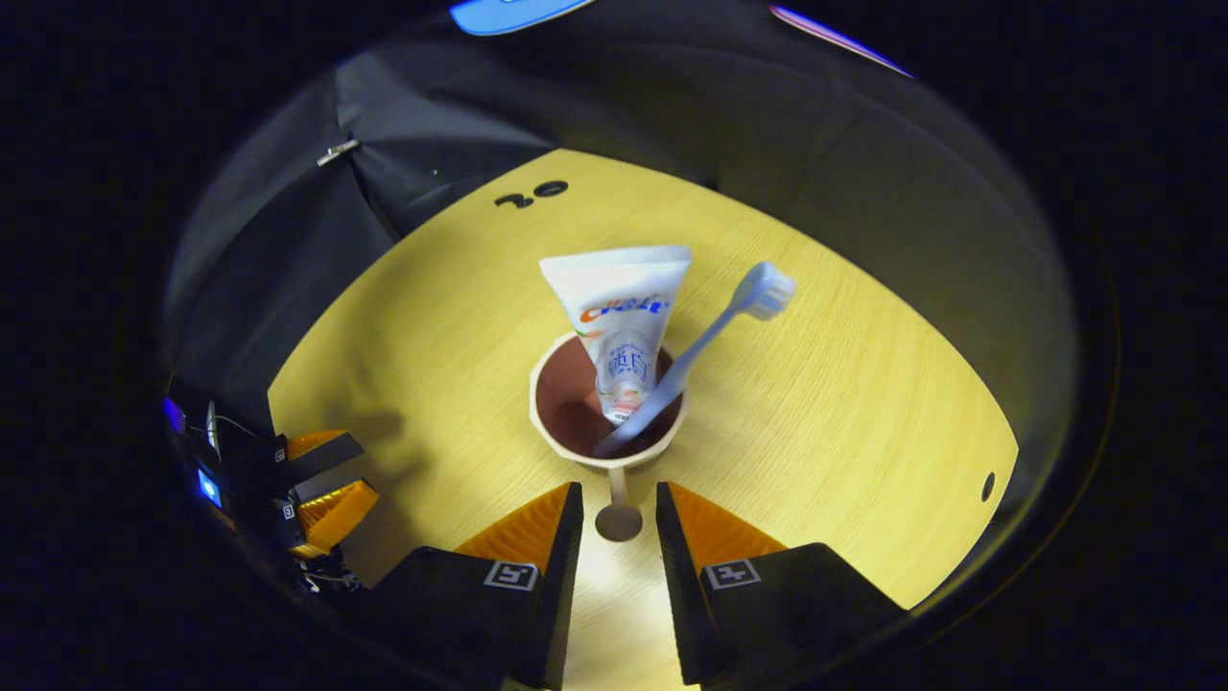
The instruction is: Put the toothbrush and toothpaste on the desktop into the cup, then pick up the cup and place it on the coaster on the desktop.
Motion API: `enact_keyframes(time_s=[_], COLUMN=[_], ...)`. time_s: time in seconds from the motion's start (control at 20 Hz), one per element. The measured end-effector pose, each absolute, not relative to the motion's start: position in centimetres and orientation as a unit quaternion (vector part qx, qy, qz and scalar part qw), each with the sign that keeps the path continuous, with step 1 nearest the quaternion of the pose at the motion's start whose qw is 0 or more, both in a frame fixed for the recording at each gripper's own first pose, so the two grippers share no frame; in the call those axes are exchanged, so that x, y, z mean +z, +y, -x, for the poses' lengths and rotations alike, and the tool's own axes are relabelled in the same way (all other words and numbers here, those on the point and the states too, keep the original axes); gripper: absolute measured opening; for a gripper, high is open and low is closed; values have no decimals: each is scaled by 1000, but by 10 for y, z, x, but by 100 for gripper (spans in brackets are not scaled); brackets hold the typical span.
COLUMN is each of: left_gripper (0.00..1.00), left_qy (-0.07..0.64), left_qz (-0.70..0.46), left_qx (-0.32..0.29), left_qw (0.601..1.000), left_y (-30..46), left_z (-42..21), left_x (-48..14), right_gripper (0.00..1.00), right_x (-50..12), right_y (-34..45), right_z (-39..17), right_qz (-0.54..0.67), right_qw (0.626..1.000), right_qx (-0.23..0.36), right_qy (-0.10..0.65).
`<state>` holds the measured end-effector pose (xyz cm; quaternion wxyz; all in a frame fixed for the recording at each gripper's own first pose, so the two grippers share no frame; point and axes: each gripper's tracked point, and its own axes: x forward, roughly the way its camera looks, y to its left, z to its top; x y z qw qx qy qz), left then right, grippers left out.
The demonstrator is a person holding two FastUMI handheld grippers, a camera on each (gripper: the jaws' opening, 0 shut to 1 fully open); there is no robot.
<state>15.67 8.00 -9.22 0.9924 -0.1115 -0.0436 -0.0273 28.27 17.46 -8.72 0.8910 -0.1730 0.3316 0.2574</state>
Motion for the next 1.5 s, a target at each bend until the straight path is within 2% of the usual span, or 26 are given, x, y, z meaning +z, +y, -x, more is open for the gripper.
enact_keyframes(time_s=[0.05, 0.15, 0.2, 0.25, 0.5, 0.75, 0.9, 1.4, 1.45, 1.5], left_gripper=[63, 63, 63, 63, 63, 63, 63, 63, 63, 64], left_qy=[-45, -49, -51, -53, -73, -78, -91, -77, -80, -83], left_qz=[107, 98, 93, 89, 76, 96, 70, 7, 3, 0], left_qx=[-27, -28, -29, -30, -33, -41, -43, -62, -64, -66], left_qw=[993, 994, 994, 994, 994, 991, 993, 995, 995, 994], left_y=[79, 76, 74, 72, 62, 50, 43, 2, -3, -7], left_z=[-152, -141, -136, -131, -101, -74, -58, -24, -22, -20], left_x=[-86, -72, -64, -55, -1, 48, 79, 92, 94, 95], right_gripper=[48, 48, 54, 49, 51, 52, 52, 53, 44, 54], right_x=[-80, -66, -59, -51, -14, 6, 10, 20, 18, 18], right_y=[173, 170, 170, 169, 164, 156, 151, 144, 141, 138], right_z=[-276, -266, -257, -249, -212, -168, -141, -67, -63, -59], right_qz=[166, 154, 146, 137, 90, 46, 25, 11, 14, 13], right_qw=[894, 902, 905, 909, 930, 943, 949, 962, 964, 965], right_qx=[262, 267, 271, 273, 277, 270, 267, 255, 251, 246], right_qy=[324, 303, 294, 285, 225, 186, 165, 98, 93, 90])
